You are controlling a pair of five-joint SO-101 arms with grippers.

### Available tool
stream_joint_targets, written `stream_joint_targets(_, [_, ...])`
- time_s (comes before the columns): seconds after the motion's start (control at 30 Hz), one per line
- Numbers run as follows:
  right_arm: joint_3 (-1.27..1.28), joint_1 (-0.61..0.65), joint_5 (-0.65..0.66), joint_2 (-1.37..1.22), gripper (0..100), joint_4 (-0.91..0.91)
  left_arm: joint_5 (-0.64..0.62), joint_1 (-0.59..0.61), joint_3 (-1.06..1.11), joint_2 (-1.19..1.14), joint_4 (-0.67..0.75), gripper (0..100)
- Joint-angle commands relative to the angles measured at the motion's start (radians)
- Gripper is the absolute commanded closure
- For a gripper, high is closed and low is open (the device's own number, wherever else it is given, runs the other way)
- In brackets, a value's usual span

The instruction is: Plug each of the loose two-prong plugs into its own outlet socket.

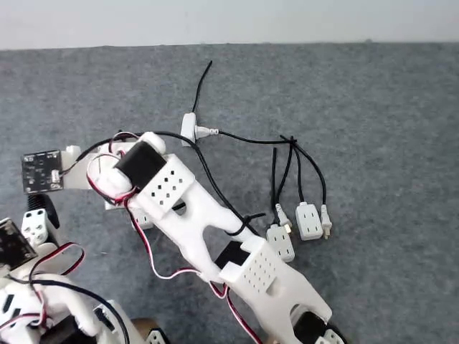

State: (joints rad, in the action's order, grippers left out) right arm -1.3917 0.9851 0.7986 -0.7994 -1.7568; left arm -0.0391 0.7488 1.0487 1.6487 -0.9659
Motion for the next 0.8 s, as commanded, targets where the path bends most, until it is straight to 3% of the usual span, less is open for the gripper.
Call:
stream_joint_targets(0.0, [-0.066,0.007,-0.029,0.096,99.0,-0.044,-0.009,-0.005,-0.025,0.002,-0.02,73])
stream_joint_targets(0.33, [0.068,0.015,-0.106,0.331,99.0,-0.044,-0.012,-0.018,0.045,0.002,0.077,73])
stream_joint_targets(0.67, [0.427,0.035,-0.127,0.699,99.0,-0.038,-0.008,-0.347,0.045,0.0,0.087,73])
stream_joint_targets(0.77, [0.453,0.064,-0.146,0.786,99.0,-0.038,-0.008,-0.394,0.039,0.002,0.081,73])
